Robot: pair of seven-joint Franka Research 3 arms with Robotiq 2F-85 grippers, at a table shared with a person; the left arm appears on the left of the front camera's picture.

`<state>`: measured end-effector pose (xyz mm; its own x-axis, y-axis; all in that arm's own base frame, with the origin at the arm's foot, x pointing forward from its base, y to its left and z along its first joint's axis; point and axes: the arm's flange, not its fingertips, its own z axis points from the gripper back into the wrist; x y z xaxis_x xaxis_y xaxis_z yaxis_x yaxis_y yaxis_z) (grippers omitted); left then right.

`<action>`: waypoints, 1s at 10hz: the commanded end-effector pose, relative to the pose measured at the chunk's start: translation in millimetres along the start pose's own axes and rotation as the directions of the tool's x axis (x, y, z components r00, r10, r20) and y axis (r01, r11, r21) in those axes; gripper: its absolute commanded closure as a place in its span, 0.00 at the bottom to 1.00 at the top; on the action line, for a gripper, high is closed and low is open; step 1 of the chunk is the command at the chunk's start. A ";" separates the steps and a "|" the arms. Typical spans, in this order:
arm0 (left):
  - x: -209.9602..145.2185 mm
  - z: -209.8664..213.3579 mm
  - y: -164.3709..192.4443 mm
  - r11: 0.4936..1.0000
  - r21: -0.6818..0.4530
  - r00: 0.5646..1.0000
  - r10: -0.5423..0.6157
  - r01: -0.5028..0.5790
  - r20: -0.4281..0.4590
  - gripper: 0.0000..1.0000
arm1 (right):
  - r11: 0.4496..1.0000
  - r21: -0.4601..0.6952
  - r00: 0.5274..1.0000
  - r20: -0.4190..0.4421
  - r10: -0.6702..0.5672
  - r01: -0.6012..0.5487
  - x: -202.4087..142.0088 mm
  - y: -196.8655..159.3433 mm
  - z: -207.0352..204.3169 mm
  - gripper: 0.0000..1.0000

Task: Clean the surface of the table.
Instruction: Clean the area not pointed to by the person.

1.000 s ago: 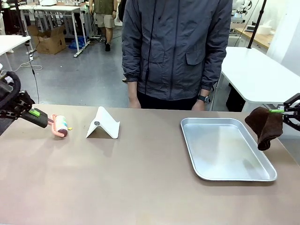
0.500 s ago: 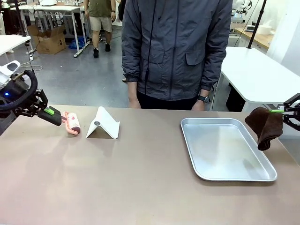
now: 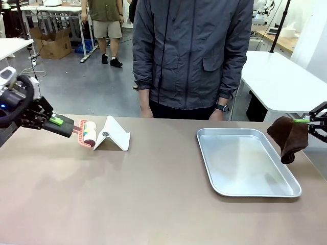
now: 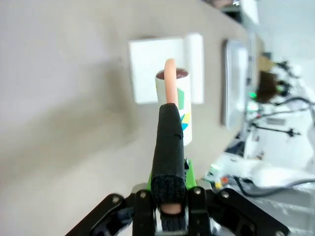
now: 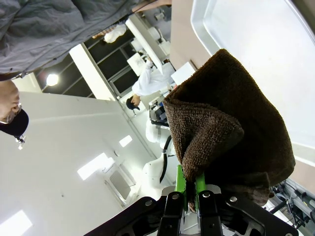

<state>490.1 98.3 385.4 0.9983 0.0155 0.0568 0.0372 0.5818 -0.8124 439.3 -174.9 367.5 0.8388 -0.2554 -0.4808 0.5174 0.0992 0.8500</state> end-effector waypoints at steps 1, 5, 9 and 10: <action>-25.0 46.5 -8.9 0.992 -0.105 0.998 -0.064 0.064 0.000 0.78 | 1.000 0.016 1.000 -0.006 -0.008 0.008 -1.4 6.4 2.0 0.92; -97.9 121.2 -2.3 0.948 -0.265 0.969 -0.216 0.179 -0.116 0.78 | 1.000 0.016 1.000 -0.006 -0.008 0.008 -1.4 6.4 2.0 0.92; -145.7 158.3 44.8 0.937 -0.303 0.974 -0.207 0.172 -0.089 0.78 | 1.000 0.016 1.000 -0.006 -0.008 0.008 -1.4 6.4 2.0 0.92; -153.0 165.4 58.1 0.928 -0.330 0.976 -0.205 0.171 -0.073 0.78 | 1.000 0.016 1.000 -0.006 -0.008 0.008 -1.4 6.4 2.0 0.92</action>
<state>332.9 252.1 427.5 0.9749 -0.1596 0.1550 0.1986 0.3102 -0.9297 439.3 -175.2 367.4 0.8387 -0.2551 -0.4811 0.5176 0.0987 0.8499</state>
